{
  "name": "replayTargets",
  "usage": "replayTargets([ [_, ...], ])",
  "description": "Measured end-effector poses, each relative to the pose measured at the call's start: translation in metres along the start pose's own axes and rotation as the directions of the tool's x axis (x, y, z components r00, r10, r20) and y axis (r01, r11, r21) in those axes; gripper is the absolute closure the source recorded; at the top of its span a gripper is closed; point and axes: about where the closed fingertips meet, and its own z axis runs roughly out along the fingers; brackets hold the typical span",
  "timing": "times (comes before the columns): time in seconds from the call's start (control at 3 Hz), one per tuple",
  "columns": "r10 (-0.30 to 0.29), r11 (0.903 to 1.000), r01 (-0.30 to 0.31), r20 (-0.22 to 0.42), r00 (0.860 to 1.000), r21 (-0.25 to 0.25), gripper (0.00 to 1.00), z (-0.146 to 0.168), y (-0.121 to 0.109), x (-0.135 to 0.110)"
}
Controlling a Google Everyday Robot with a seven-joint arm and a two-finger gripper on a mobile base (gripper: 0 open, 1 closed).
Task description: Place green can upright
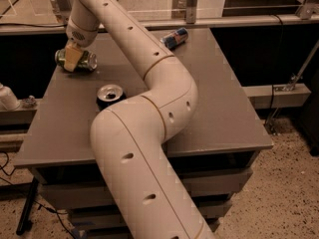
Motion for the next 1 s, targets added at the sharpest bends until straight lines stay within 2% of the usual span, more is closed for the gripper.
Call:
replayTargets([
  [0.33,0.041,0.9985,-0.043,0.061,0.997,0.033,0.88,-0.029,-0.013,0.006],
  [0.67,0.119,0.9881,-0.133,0.156,0.98,0.077,1.0,-0.081,-0.031,0.029],
  [1.0,0.193,0.9663,-0.231,0.271,0.943,0.114,1.0,-0.138,-0.041,0.06],
])
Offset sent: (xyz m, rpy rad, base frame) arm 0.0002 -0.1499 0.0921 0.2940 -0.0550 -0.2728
